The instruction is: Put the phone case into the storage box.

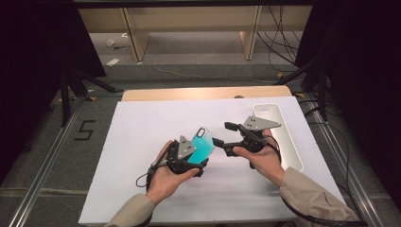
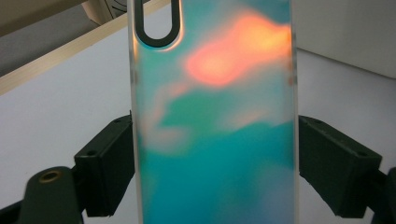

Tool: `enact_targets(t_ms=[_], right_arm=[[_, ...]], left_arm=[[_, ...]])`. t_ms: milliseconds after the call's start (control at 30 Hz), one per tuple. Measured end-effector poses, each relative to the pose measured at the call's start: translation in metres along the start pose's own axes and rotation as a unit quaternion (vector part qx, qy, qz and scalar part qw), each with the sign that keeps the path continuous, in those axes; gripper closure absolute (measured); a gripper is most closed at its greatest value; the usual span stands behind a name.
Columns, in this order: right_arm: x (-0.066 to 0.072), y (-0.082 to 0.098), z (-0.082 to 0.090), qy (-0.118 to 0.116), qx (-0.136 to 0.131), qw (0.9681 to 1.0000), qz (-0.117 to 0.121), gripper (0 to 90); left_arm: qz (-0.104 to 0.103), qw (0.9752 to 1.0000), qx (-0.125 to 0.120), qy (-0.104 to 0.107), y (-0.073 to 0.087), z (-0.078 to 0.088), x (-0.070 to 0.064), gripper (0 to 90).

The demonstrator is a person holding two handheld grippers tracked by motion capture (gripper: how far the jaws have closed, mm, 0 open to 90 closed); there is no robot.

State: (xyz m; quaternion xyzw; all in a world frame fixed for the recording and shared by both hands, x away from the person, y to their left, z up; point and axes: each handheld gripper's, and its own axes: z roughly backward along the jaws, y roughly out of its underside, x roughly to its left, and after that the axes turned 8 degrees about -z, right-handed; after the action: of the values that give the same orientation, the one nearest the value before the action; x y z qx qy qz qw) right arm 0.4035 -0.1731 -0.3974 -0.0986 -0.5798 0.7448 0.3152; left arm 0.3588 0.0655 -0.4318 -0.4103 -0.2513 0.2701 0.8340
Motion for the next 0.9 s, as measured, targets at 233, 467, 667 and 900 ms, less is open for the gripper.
enact_targets(t_ms=[233,467,667,900], right_arm=[[0.000,-0.001,-0.004,-0.001,0.001,1.0000,-0.005,23.1],[-0.002,-0.002,-0.008,0.000,0.004,0.9998,-0.018,23.3],[-0.004,-0.002,-0.012,0.003,0.008,0.9997,-0.021,23.6],[-0.003,-0.003,-0.017,0.002,0.010,0.9997,-0.022,24.1]], left_arm=[[-0.005,1.0000,-0.003,0.000,-0.002,-0.001,-0.003,16.6],[-0.008,0.9999,-0.006,-0.001,-0.003,-0.003,-0.006,16.6],[-0.012,0.9999,-0.007,0.002,-0.005,-0.005,-0.009,16.6],[-0.010,0.9999,-0.008,0.009,-0.005,-0.006,-0.011,16.6]])
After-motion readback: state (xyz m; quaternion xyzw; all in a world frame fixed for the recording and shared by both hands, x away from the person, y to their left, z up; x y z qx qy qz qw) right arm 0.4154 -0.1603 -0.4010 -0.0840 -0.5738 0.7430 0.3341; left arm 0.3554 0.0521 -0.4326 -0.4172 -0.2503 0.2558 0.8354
